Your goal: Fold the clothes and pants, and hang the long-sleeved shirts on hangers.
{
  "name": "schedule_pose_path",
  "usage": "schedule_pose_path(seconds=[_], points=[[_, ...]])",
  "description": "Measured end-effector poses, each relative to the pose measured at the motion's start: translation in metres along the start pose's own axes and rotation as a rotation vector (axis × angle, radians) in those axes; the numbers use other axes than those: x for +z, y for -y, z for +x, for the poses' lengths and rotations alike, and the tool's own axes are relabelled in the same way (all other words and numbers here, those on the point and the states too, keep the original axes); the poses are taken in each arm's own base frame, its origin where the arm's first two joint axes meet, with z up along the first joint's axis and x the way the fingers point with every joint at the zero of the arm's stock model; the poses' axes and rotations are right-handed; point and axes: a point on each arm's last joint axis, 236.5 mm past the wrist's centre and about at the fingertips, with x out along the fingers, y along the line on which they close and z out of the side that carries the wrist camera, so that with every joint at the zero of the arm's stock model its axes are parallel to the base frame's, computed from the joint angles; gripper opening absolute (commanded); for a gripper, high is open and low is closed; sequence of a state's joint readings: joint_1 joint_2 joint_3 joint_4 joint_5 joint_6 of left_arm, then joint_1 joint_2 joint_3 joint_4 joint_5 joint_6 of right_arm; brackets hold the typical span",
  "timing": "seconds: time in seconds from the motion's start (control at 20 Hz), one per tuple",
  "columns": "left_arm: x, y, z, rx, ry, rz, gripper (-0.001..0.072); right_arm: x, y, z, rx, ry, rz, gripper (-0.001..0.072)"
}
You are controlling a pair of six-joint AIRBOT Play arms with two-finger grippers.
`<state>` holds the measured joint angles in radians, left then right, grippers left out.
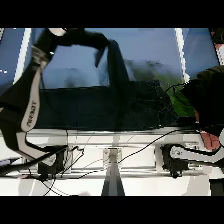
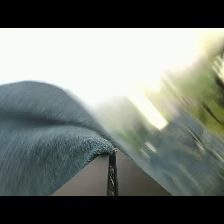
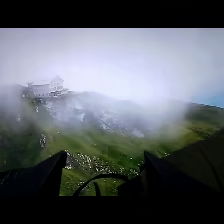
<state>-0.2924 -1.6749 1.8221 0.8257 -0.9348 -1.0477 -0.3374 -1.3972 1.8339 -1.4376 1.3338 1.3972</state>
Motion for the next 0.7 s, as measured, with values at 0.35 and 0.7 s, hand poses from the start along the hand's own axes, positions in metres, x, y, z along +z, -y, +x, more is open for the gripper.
schedule_pose_path(seconds=[0.35,0.7], points=[[0.053,-0.097,-0.111,0.488,0.083,0.246,0.0029,-0.005,0.001,0.010,0.000,-0.012,0.002,0.0226],[0.007,-0.200,-0.196,0.766,-0.082,0.136,0.0028,-0.090,0.004,0.077,0.028,-0.281,-0.081,0.0021]])
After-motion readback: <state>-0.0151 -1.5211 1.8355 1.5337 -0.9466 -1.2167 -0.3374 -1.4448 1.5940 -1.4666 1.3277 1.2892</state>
